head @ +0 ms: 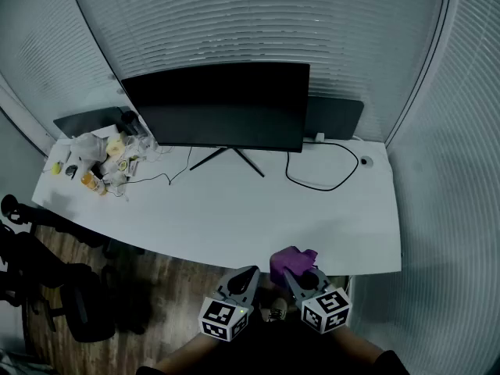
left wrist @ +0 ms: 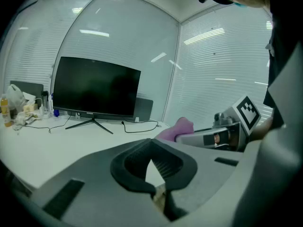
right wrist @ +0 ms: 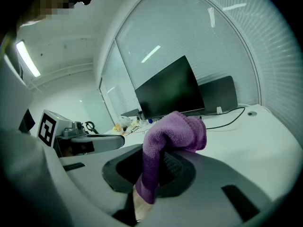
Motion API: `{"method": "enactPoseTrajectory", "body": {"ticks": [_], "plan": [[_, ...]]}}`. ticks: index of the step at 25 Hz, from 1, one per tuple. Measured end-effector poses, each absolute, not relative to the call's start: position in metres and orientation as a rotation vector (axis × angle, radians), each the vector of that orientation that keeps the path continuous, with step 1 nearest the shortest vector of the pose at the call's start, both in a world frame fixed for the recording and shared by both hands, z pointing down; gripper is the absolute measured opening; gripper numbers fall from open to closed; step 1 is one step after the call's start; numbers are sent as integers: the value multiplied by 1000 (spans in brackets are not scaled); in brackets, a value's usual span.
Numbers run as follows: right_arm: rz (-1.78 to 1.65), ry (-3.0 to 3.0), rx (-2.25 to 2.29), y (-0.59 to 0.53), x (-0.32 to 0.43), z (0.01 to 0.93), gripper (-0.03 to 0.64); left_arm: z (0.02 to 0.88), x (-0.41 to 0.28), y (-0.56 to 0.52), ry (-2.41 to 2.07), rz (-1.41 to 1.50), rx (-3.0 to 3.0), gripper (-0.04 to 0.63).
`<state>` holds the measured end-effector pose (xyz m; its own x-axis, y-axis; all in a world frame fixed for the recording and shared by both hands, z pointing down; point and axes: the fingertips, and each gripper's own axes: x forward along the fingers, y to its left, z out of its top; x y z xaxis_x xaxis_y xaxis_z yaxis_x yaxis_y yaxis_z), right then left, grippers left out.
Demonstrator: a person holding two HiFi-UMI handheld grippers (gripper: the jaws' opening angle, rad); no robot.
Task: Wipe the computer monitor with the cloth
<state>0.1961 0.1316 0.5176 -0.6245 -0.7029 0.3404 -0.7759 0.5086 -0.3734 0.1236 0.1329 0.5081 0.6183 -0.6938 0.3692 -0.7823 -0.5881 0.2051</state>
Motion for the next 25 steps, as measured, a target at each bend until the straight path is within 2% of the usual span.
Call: {"method": "enactPoseTrajectory", "body": {"ticks": [25], "plan": [[793, -2621, 1275, 131, 180, 511, 60, 504, 100, 139, -1234, 335, 2479, 4]]}}
